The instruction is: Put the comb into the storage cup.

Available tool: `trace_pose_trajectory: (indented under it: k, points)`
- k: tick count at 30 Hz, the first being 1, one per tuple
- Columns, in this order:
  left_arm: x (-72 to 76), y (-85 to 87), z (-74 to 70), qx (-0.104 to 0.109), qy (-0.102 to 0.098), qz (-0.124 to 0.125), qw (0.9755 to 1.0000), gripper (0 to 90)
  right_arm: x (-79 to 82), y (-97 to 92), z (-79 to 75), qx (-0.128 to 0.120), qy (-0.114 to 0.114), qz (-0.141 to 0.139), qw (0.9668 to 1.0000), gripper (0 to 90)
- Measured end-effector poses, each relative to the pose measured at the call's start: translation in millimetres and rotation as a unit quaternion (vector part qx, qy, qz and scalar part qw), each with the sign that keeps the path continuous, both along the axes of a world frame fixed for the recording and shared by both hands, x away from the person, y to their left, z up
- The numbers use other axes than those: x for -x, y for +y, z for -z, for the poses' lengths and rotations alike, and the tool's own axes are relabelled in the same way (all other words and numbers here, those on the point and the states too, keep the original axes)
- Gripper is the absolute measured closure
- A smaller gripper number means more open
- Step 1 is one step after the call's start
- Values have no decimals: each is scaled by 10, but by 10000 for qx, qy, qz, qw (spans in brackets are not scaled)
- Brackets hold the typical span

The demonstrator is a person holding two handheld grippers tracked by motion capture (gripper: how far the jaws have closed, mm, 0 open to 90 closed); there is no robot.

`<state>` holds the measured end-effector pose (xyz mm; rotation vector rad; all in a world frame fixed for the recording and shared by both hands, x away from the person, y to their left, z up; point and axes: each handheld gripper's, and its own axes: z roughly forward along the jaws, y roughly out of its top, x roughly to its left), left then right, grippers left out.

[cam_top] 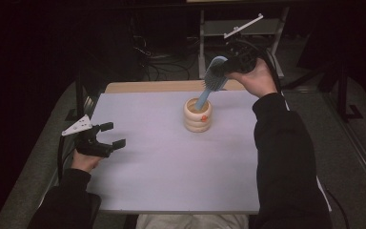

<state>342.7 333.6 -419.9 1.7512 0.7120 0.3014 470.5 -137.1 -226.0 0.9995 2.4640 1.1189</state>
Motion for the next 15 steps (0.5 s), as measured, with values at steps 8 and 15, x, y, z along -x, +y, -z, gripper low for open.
trace_pose_trajectory:
  k: [8, 15]
  points:
    - [-6, 4, 24, -23, 72, 19, 10000, 0, -69, -30, 229, -82, 136, 48, 9999, 543]
    - [2, -6, 39, -63, 133, 60, 9999, 0, -114, -19, 368, -151, 222, 51, 9996, 543]
